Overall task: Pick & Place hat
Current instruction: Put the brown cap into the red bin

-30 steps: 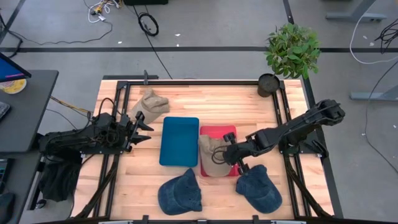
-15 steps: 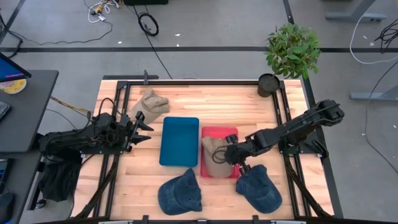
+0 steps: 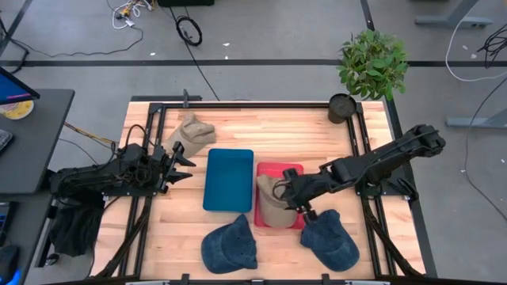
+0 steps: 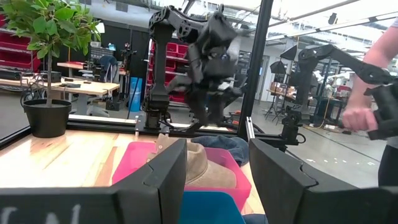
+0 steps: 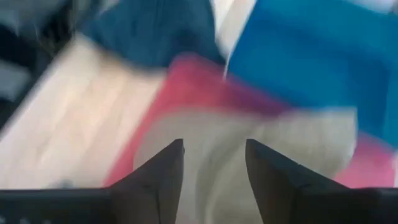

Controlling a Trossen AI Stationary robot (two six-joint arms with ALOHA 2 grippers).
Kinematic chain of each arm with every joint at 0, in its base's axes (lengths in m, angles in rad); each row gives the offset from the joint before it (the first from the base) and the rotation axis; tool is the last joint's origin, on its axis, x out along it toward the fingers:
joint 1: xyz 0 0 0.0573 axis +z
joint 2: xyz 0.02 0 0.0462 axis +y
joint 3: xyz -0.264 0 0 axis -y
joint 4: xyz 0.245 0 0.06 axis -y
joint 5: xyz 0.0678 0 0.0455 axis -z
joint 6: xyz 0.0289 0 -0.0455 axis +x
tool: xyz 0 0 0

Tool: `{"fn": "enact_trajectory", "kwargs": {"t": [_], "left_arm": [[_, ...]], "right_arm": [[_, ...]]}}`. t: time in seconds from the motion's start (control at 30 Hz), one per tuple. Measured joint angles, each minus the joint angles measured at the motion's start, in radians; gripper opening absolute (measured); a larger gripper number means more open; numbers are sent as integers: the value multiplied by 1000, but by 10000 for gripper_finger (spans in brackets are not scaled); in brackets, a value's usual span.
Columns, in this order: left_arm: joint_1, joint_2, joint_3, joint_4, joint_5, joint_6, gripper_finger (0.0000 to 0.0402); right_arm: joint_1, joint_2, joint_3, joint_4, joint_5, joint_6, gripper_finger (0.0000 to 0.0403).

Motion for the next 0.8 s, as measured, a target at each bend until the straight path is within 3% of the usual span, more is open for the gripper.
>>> {"fn": "enact_trajectory", "kwargs": {"t": [0.13, 0.27, 0.37, 0.47, 0.63, 0.8], "left_arm": [[0, 0, 0, 0, 0, 0, 177], [0, 0, 0, 1, 0, 0, 177], [0, 0, 0, 1, 0, 0, 177], [0, 0, 0, 1, 0, 0, 177], [0, 0, 0, 1, 0, 0, 177], [0, 0, 0, 1, 0, 0, 177]], "right_arm": [[-23, 49, 2, 123, -11, -14, 116], [-80, 101, 0, 144, 4, 85, 18], [-132, 127, 0, 146, 66, 185, 11], [-176, 162, 0, 158, 75, 182, 3], [-219, 280, 0, 161, -119, 104, 2], [-220, 414, 0, 121, -149, 195, 1]]}}
